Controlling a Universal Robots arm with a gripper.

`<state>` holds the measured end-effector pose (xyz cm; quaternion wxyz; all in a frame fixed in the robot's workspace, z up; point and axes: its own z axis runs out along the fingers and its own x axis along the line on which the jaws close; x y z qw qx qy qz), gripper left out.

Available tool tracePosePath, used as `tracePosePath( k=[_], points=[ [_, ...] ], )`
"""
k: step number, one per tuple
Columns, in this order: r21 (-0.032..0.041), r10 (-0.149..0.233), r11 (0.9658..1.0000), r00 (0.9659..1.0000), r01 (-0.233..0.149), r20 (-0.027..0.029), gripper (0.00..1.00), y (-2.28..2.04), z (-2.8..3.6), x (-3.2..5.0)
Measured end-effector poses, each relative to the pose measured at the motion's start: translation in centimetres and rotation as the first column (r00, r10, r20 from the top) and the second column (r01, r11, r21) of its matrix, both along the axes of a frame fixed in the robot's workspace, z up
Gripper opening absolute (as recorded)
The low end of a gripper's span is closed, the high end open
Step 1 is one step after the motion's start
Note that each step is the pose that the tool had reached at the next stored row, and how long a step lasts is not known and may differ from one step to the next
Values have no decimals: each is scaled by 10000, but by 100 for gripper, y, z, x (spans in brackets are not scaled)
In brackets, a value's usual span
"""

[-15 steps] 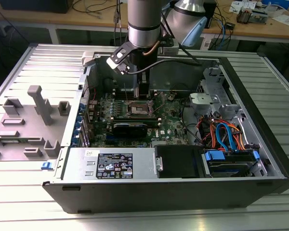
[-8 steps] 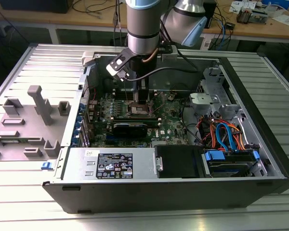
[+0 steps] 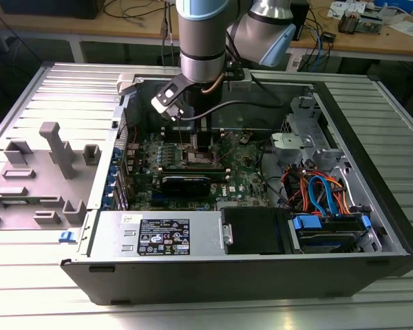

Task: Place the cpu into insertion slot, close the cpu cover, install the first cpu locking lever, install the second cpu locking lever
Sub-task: 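Place the cpu into insertion slot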

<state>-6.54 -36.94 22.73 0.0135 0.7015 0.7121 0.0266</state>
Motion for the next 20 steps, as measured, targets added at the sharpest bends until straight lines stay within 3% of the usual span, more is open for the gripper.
tracePosePath(
  k=[4,8,20],
  points=[
    [-1,-6,10000,10000,6,9,54,-3,-97,-13],
    [-2,-17,10000,10000,17,10,54,-36,-164,-37],
    [-2,-75,10000,10000,75,10,54,-72,-237,-57]
  ],
)
